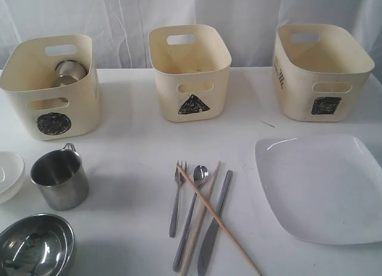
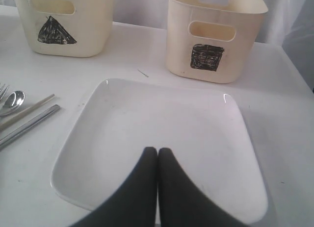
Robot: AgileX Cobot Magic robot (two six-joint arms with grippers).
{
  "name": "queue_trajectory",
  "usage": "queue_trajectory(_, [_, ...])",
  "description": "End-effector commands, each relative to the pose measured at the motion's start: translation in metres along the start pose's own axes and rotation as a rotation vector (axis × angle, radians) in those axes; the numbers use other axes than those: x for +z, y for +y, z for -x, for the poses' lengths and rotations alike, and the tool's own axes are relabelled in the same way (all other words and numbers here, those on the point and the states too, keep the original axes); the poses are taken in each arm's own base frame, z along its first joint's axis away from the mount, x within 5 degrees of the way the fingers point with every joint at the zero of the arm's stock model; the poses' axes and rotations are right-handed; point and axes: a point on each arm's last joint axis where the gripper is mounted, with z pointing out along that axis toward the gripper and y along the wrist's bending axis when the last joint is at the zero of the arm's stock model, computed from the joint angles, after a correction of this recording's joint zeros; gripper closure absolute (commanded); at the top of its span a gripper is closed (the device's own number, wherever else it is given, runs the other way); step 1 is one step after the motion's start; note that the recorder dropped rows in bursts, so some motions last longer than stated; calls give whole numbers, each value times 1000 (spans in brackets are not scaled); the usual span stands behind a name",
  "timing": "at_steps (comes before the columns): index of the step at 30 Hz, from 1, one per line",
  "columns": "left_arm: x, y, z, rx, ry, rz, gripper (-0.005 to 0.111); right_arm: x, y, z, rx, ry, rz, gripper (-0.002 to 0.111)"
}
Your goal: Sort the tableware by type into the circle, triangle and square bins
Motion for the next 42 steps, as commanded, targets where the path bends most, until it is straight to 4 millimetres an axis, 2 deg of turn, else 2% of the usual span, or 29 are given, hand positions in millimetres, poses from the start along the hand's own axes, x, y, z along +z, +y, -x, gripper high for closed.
queue_trajectory(1, [-20, 24, -4, -227, 40, 116, 107, 0, 0, 0, -4, -10, -3, 108])
queue_trajectory(4, [-23, 31, -18, -143, 152, 127, 107, 0, 0, 0, -4, -10, -3, 108])
queue_trajectory(8, [-24, 30, -53, 47, 465, 70, 107, 0, 0, 0, -4, -10, -3, 108])
queue_trajectory(11, [-17, 36, -84, 58, 586, 88, 107, 0, 0, 0, -4, -10, -3, 108])
queue_trajectory(14, [-5, 45, -113, 62, 626, 120, 104, 0, 0, 0, -4, -10, -3, 108])
queue_trajectory(16, [3, 51, -134, 73, 648, 150, 90, 0, 0, 0, -4, -10, -3, 108])
queue_trajectory(19, [11, 64, -155, 109, 648, 242, 61, 0, 0, 0, -4, -10, -3, 108])
queue_trajectory(21, [17, 70, -163, 84, 628, 302, 53, 0, 0, 0, -4, -10, -3, 108])
queue_trajectory(23, [23, 74, -171, 76, 610, 326, 52, 0, 0, 0, -4, -10, -3, 108])
queue_trajectory(29, [52, 81, -196, 1, 603, 310, 52, 0, 0, 0, -4, -10, -3, 108])
queue_trajectory(35, [67, 85, -208, -45, 622, 305, 54, 0, 0, 0, -4, -10, -3, 108])
queue_trajectory(38, [74, 88, -215, -49, 641, 304, 69, 0, 0, 0, -4, -10, -3, 108])
queue_trajectory(42, [76, 89, -220, -53, 665, 303, 104, 0, 0, 0, -4, -10, -3, 108])
